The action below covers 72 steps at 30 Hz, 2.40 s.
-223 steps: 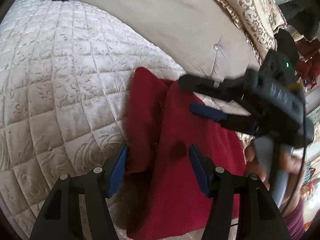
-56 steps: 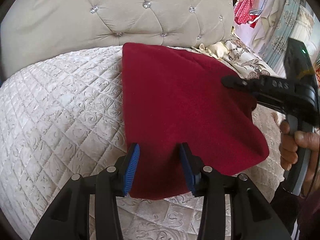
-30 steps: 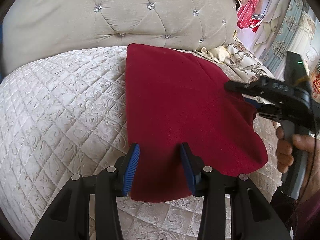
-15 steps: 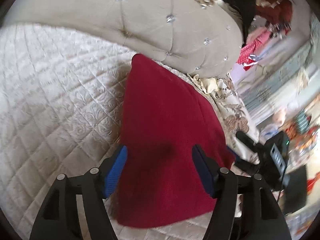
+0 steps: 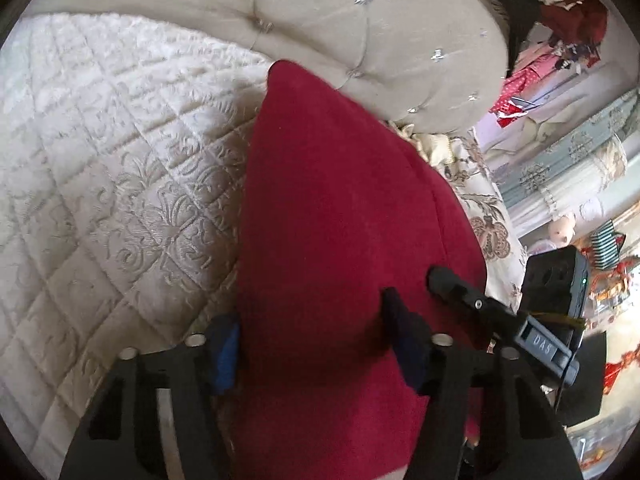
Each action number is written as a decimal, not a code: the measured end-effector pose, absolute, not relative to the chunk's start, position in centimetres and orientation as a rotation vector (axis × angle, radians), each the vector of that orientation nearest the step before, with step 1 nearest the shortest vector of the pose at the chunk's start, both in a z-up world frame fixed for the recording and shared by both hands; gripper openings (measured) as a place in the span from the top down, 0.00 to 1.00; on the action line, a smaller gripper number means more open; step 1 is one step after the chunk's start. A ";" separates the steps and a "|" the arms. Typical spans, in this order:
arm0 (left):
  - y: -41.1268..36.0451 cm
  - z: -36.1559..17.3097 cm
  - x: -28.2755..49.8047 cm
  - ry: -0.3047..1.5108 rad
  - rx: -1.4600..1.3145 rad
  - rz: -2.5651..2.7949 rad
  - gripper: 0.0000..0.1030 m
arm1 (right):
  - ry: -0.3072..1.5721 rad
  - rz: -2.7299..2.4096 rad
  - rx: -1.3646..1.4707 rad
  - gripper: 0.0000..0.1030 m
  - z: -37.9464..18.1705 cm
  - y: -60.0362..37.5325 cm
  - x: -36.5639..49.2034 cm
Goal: Fold small clothes
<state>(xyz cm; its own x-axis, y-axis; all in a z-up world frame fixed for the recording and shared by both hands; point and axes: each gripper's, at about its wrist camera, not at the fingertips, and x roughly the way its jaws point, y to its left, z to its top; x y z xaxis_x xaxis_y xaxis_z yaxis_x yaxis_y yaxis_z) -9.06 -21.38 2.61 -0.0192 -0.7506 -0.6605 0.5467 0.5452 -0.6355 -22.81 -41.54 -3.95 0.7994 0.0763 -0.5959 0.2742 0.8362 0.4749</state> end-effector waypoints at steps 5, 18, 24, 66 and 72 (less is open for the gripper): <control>-17.7 6.1 -11.2 1.183 -0.210 -1.049 0.70 | 0.646 -0.003 0.540 0.49 -1.0 -37.8 -24.5; -10.6 5.4 -17.5 1.097 -0.056 -0.780 0.67 | 0.700 -0.144 0.339 0.35 -1.6 -30.6 -29.9; -9.2 7.0 -17.7 0.963 -0.042 -0.680 0.62 | 0.651 -0.055 0.224 0.44 0.6 -26.6 -30.7; -7.7 7.6 -19.7 0.737 0.111 -0.623 0.62 | 0.622 -0.354 0.073 0.13 -0.9 -22.1 -32.9; -7.8 7.8 -19.9 0.725 0.130 -0.621 0.62 | 0.624 -0.355 0.060 0.13 -0.7 -22.2 -33.0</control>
<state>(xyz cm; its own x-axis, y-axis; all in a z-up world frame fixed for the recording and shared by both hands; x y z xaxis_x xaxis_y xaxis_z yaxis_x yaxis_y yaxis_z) -19.90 -7.80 7.75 0.5788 -0.4859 -0.6549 0.5728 0.8139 -0.0976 -33.01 -22.19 -0.67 0.7535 -0.3074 -0.5812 0.3431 0.9379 -0.0512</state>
